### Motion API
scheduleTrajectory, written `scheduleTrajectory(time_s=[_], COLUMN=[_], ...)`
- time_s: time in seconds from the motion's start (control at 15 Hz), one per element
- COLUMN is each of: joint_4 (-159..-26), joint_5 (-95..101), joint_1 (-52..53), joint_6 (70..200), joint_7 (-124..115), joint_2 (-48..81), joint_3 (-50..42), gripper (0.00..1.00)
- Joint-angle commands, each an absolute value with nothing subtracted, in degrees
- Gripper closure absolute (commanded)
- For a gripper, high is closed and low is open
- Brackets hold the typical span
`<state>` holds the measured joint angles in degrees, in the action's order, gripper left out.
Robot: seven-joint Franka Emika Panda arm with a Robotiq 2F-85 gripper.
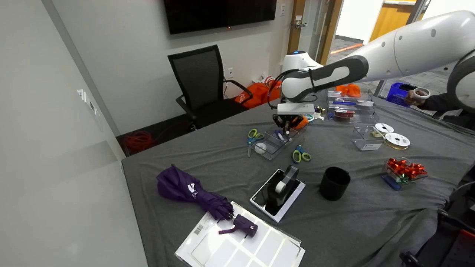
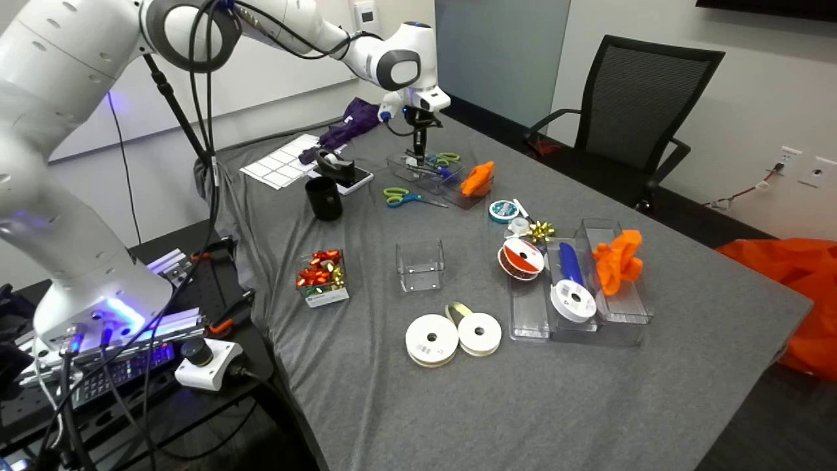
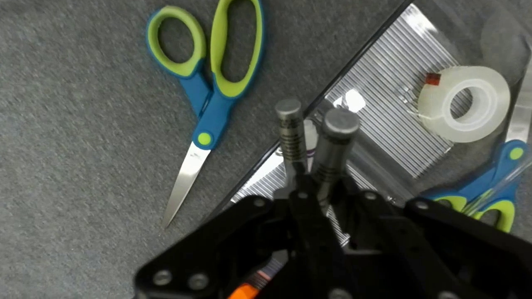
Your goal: Put the marker in the transparent object
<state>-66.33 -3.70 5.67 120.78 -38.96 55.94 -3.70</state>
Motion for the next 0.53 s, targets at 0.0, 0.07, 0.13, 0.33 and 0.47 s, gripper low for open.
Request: scheduleTrajectory(time_s=[0.0,0.07,0.13,0.33,0.47], joint_4=[-59.4,-58.4,-57.8,-57.7,-59.6], joint_5=[-2.6,-2.5,-2.4,-2.4,-2.5], joint_1=[6.1,6.1,6.0,5.9,6.0], joint_6=[116.7,115.8,114.8,112.2,111.4], joint_7=[-38.2,-38.2,-38.1,-36.0,-33.4], joint_2=[59.8,60.3,60.6,59.8,57.8], joint_3=[-4.5,-4.4,-4.3,-3.6,-3.1], gripper=[0.58,0.57,0.52,0.31,0.17])
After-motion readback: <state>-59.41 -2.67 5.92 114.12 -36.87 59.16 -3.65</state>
